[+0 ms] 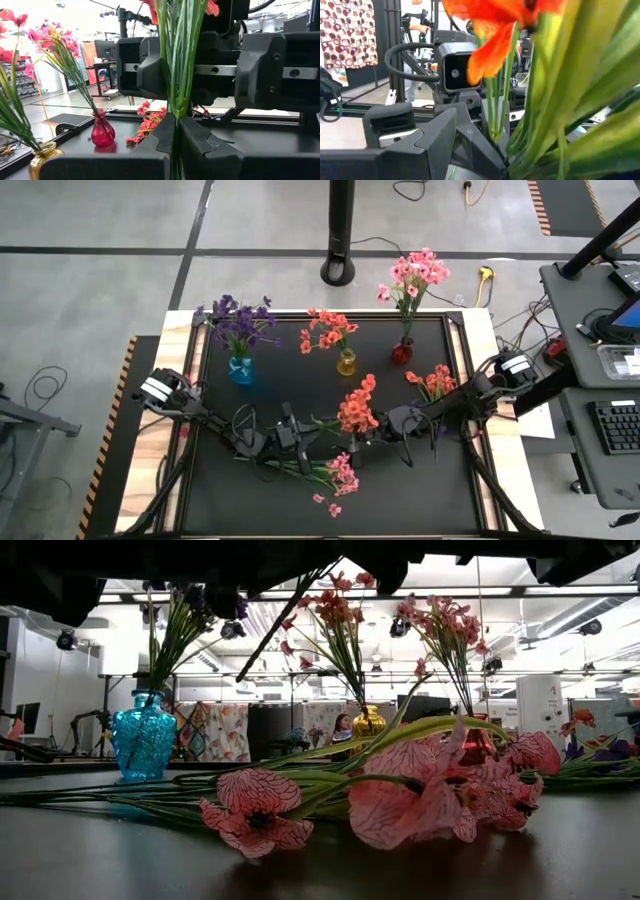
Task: Sort flowers into vase by color
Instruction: Put the left orange flowers into the yellow flower vase
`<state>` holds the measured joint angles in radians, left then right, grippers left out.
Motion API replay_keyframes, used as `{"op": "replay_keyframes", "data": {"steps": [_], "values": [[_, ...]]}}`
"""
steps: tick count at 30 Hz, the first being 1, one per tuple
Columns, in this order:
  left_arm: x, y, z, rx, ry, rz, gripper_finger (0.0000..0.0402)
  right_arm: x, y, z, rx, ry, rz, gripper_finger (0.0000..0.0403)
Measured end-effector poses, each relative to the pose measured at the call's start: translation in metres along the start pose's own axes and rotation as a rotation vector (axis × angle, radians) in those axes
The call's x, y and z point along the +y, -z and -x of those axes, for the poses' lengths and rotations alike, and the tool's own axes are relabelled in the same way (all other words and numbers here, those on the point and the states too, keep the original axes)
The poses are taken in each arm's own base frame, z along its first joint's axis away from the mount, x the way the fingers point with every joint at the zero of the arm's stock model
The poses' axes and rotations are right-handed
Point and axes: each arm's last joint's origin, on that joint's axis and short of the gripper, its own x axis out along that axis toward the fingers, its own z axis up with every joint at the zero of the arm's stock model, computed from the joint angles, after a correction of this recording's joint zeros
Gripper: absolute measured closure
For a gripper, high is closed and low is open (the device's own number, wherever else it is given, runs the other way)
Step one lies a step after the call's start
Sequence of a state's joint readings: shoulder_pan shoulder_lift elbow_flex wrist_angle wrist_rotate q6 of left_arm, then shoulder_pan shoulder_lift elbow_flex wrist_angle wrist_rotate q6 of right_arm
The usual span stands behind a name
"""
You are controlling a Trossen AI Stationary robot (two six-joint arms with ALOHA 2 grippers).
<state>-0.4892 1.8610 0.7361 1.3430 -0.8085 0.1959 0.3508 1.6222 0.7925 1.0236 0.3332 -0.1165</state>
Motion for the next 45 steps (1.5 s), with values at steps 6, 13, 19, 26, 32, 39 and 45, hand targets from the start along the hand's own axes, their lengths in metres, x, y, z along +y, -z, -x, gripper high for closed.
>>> {"op": "replay_keyframes", "data": {"steps": [6, 13, 19, 26, 32, 39, 45], "values": [[0.0, 0.001, 0.0, 0.006, 0.001, -0.008, 0.0401, -0.002, -0.001, 0.0, -0.005, 0.012, -0.005, 0.0227], [-0.001, 0.0, -0.001, 0.008, 0.001, -0.009, 0.0401, -0.005, -0.001, -0.001, 0.004, 0.021, -0.009, 0.0326], [-0.001, 0.001, -0.001, 0.011, -0.005, -0.011, 0.0401, -0.005, 0.0, -0.001, 0.013, 0.016, -0.005, 0.0387], [0.0, 0.001, -0.001, 0.012, -0.021, 0.004, 0.036, -0.006, -0.003, 0.0, 0.027, 0.017, -0.001, 0.0386], [0.001, 0.001, 0.0, 0.023, -0.049, 0.007, 0.0271, -0.01, -0.015, 0.006, 0.055, 0.02, 0.011, 0.0386], [0.0, 0.008, 0.006, 0.109, -0.212, -0.065, 0.0183, -0.036, -0.042, 0.025, 0.188, 0.211, 0.1, 0.0385], [0.0, 0.01, 0.008, 0.13, -0.251, -0.087, 0.016, -0.075, -0.062, 0.044, 0.262, 0.384, 0.12, 0.0385]]}}
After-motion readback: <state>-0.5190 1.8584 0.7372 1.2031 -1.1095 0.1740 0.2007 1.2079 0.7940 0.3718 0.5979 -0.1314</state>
